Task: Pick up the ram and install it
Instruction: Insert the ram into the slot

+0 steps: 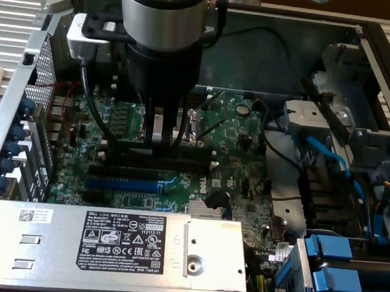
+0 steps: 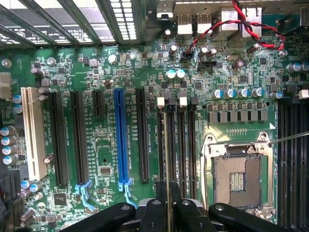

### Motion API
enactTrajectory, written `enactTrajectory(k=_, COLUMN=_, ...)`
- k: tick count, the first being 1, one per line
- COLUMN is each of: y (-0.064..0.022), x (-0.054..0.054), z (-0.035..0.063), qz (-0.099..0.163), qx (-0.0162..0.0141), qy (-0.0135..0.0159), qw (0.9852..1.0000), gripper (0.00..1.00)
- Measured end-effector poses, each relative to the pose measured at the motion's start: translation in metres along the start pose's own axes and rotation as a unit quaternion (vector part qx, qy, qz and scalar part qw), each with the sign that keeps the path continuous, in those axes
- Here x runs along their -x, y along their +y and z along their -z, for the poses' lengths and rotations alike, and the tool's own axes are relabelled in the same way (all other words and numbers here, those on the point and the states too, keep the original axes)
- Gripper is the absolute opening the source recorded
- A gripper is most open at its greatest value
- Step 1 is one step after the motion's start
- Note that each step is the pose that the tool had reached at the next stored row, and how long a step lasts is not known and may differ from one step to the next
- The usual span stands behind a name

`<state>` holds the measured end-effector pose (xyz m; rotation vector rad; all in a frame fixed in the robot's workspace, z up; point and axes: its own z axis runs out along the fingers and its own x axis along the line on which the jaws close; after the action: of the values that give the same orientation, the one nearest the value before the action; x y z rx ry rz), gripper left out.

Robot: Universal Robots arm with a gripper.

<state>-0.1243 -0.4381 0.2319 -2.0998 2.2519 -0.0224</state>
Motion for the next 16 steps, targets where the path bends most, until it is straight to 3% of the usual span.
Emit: enactTrajectory(k=16, y=0.0012, x=-0.0007, z=-0.0009, qz=0.0, qx=0.0, qy=0.0001, qw=1.0, gripper=0.15)
